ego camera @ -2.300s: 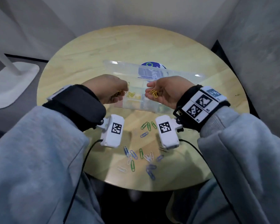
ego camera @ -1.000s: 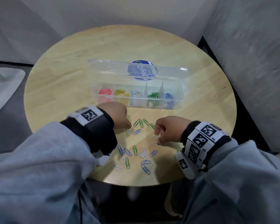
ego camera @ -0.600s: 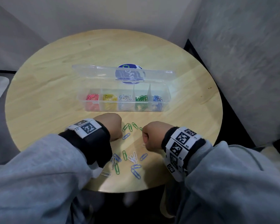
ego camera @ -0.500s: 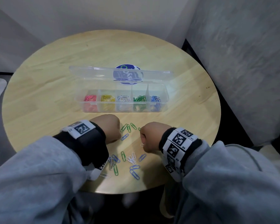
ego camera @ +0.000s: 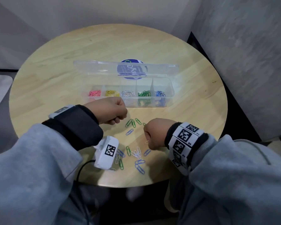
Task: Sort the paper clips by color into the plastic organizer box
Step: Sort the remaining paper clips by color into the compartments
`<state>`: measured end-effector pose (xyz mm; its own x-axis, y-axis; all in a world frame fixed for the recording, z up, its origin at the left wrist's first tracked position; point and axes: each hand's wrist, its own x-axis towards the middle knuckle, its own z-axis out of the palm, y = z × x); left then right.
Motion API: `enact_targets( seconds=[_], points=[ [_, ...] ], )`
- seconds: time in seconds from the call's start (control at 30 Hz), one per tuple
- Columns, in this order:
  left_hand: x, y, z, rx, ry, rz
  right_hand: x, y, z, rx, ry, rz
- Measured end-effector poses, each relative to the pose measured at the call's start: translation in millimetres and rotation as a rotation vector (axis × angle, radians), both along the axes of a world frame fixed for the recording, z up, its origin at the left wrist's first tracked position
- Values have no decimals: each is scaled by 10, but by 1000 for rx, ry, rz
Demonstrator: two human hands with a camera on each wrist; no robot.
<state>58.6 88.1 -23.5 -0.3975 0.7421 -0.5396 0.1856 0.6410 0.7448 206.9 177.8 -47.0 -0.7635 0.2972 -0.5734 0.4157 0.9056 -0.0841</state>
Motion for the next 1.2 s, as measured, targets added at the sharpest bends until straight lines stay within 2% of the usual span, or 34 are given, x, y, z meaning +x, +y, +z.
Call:
enact_targets(
  seconds=[0.17,0.3,0.37,0.5,0.6,0.9,1.1,1.2],
  points=[
    [85,-50,4,-89,236,-312,8,36,-21,-18,0,-19],
    [222,-64,39,-99,424,-516,27,201,52,-119,65,-174],
    [318,-64,12,-114,467,-618,69,347,156,-244,157,-312],
    [510,-62,-118,-203,546,-795,184,565,290,-652,439,-681],
    [602,-61,-173,-221,632,-840,201,573,263,-798,467,-771],
    [661,-38,-218,-240,745,-909,147,484,159,-894,419,-853],
    [660,-41,-215,-235,715,-944,122,472,94,-934,400,-896],
    [626,-61,-189,-238,588,-903,119,467,88,-948,426,-923]
  ],
)
